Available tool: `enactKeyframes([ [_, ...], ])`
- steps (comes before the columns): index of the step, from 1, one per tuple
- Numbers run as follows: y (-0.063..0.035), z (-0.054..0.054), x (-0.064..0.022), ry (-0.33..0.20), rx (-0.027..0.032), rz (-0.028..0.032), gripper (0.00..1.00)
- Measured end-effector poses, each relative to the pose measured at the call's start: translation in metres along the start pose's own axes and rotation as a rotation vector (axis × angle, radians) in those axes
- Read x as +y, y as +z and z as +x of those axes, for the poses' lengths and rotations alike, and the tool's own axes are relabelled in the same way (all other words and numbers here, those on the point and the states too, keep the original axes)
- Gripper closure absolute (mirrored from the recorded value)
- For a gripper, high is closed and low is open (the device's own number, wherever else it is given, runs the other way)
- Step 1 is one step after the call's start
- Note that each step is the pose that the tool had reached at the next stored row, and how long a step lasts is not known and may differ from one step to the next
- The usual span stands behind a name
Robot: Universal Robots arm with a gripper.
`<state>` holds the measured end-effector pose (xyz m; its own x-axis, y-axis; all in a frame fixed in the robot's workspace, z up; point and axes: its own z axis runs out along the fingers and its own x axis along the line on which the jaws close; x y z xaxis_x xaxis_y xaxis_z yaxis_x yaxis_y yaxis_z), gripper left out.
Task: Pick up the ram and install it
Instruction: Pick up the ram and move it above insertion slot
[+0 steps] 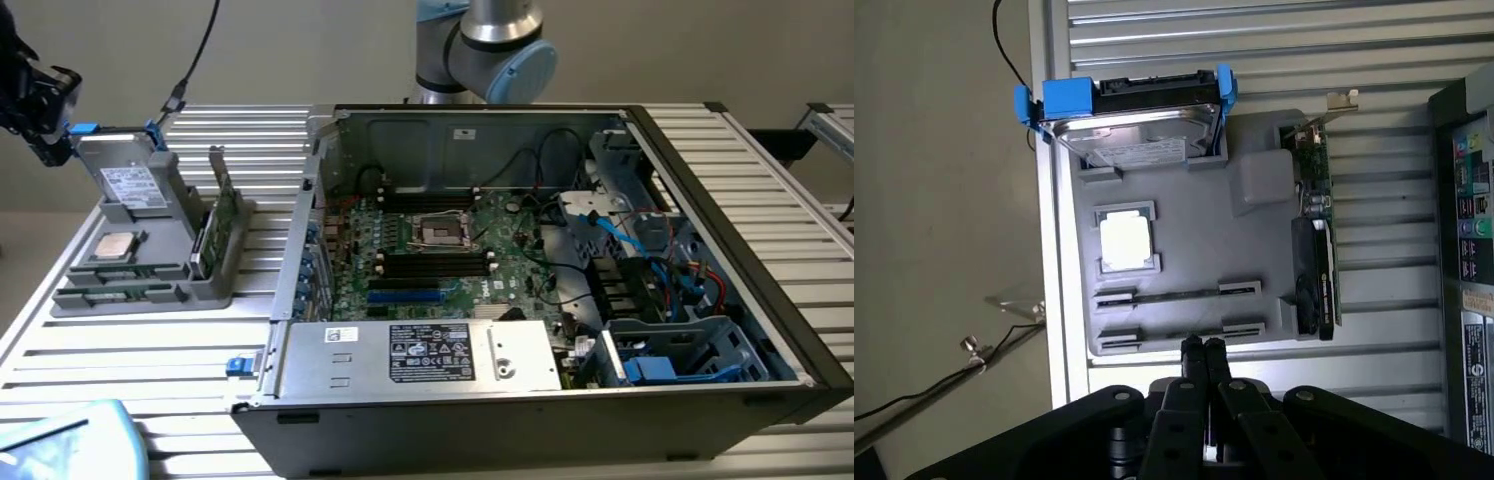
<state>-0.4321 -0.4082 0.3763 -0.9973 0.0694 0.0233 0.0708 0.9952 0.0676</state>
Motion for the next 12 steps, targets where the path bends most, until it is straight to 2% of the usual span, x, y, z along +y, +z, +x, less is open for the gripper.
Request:
enactKeyframes([
  [3, 0.0023, -0.0006, -0.0002, -0.027, 0.0017, 0.0005, 0.9],
  [12, 0.0105, -0.0008, -0.0007, -0.188, 0.0126, 0.0042, 0.9],
])
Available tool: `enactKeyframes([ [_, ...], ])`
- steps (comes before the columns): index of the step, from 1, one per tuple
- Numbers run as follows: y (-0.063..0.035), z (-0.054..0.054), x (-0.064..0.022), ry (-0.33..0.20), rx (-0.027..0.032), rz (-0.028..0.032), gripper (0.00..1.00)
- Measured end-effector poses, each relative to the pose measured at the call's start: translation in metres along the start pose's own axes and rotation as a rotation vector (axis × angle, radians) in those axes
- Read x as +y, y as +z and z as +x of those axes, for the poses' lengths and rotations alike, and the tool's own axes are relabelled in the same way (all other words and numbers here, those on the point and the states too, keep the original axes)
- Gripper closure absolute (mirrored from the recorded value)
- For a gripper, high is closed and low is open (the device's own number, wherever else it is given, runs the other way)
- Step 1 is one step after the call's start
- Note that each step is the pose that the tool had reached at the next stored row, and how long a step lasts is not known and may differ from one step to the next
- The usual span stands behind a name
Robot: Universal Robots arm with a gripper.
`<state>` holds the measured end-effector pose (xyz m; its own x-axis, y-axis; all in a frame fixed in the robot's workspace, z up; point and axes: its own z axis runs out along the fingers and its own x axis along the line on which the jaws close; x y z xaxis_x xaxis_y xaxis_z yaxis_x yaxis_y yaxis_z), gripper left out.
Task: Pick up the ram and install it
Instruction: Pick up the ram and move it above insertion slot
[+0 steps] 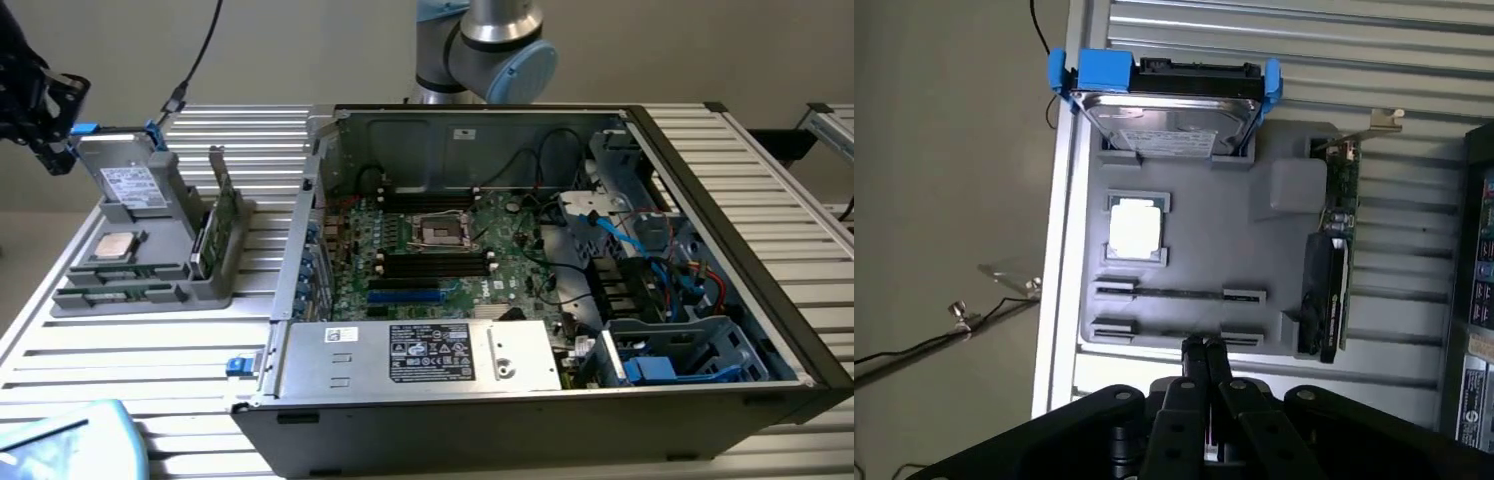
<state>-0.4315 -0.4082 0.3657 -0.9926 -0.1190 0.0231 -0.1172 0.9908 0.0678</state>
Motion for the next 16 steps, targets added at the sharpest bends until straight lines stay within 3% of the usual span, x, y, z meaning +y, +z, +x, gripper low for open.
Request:
enactKeyframes([
  [16, 0.0148, 0.0, -0.001, -0.291, 0.0197, 0.0067, 0.9],
])
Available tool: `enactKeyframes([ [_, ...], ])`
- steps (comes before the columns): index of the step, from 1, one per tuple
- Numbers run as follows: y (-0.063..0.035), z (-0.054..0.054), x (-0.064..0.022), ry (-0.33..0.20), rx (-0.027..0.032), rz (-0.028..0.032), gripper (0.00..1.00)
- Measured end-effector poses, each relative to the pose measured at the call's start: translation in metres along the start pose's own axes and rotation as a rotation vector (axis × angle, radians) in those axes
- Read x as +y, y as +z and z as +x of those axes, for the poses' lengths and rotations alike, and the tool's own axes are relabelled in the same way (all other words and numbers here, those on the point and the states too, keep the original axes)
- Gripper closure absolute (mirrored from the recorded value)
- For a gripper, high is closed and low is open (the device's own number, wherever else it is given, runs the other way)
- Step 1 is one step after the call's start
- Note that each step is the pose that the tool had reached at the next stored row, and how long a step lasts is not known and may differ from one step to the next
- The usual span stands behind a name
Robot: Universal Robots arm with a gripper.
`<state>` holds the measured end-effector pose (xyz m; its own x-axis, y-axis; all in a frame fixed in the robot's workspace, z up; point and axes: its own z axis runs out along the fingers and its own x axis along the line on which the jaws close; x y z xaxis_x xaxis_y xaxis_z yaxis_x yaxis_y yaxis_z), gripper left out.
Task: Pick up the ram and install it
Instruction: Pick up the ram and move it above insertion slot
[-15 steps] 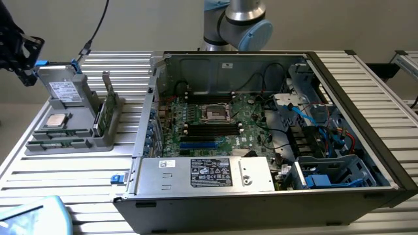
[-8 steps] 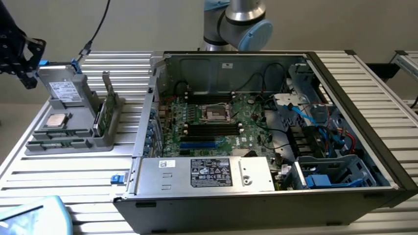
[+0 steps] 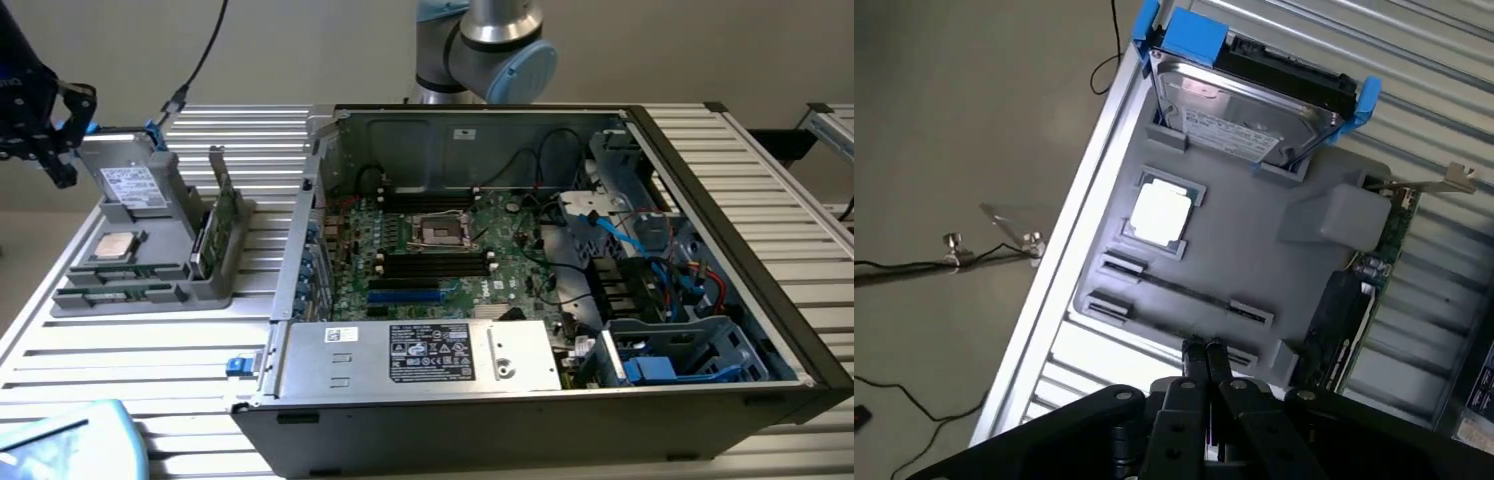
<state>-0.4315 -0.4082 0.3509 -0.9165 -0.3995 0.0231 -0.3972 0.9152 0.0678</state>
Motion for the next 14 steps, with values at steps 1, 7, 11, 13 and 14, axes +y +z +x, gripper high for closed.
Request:
enactKeyframes([
  [1, 0.001, 0.0, -0.0001, -0.021, 0.0015, 0.0005, 0.9],
  [7, 0.0066, 0.0, -0.0005, -0.127, 0.0086, 0.0029, 0.9],
  [11, 0.0105, 0.0, -0.0007, -0.201, 0.0136, 0.0046, 0.9],
  [13, 0.0125, 0.0, -0.0009, -0.237, 0.0161, 0.0054, 0.9],
  [14, 0.0135, 0.0, -0.0009, -0.254, 0.0172, 0.0057, 0.9],
])
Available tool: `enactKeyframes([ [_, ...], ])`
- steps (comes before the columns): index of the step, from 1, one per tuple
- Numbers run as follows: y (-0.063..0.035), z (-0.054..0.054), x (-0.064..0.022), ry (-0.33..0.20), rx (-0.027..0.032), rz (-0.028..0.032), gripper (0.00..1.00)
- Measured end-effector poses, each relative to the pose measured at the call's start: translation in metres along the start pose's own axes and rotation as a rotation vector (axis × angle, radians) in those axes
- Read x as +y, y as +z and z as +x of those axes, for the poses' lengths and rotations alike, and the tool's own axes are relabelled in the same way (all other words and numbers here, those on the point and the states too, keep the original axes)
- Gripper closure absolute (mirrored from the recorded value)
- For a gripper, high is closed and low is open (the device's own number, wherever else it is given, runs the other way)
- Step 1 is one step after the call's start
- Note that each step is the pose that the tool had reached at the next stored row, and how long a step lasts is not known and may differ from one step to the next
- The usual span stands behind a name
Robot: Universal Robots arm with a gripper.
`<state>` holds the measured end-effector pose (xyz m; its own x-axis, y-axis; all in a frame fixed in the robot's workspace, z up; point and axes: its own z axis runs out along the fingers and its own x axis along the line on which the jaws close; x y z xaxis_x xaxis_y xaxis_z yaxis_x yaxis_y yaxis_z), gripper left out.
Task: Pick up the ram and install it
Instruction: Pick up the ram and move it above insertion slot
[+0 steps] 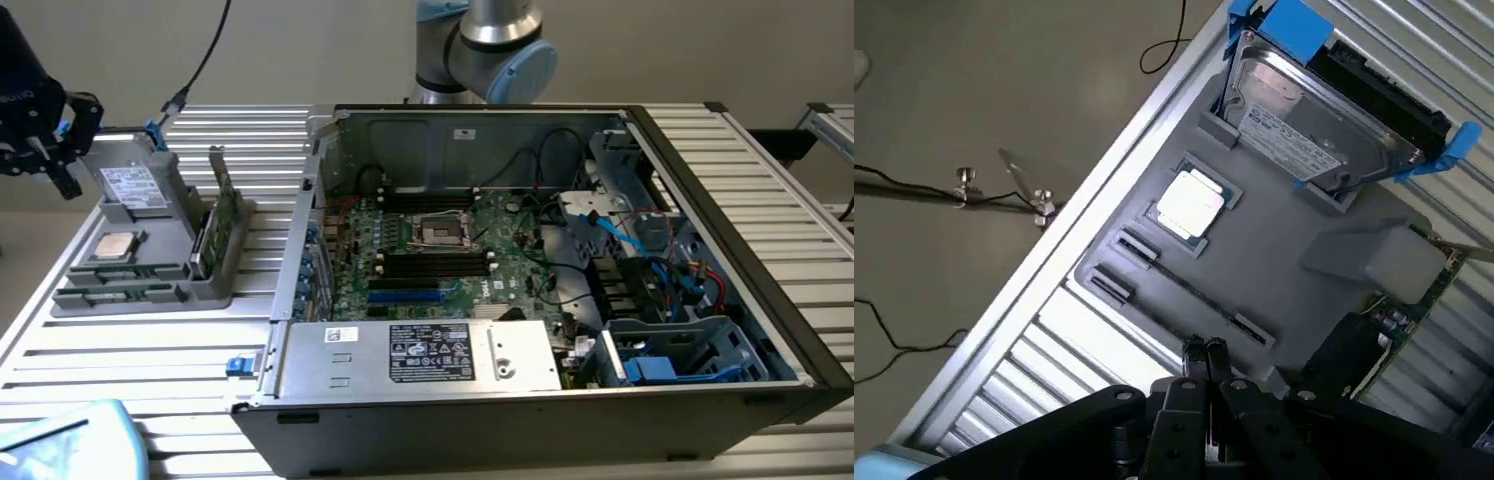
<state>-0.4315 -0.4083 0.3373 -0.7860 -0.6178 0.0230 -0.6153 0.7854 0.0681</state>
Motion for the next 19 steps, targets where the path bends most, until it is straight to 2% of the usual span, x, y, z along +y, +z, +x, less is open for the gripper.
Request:
enactKeyframes([
  [1, 0.0022, 0.0, -0.0002, -0.036, 0.0019, 0.0003, 0.9],
  [14, 0.0171, 0.0, -0.0012, -0.272, 0.0154, 0.0026, 0.9],
  [15, 0.0194, 0.0, -0.0013, -0.309, 0.0173, 0.0027, 0.9],
  [19, 0.0239, -0.001, -0.0016, -0.382, 0.0205, 0.0024, 0.9],
])
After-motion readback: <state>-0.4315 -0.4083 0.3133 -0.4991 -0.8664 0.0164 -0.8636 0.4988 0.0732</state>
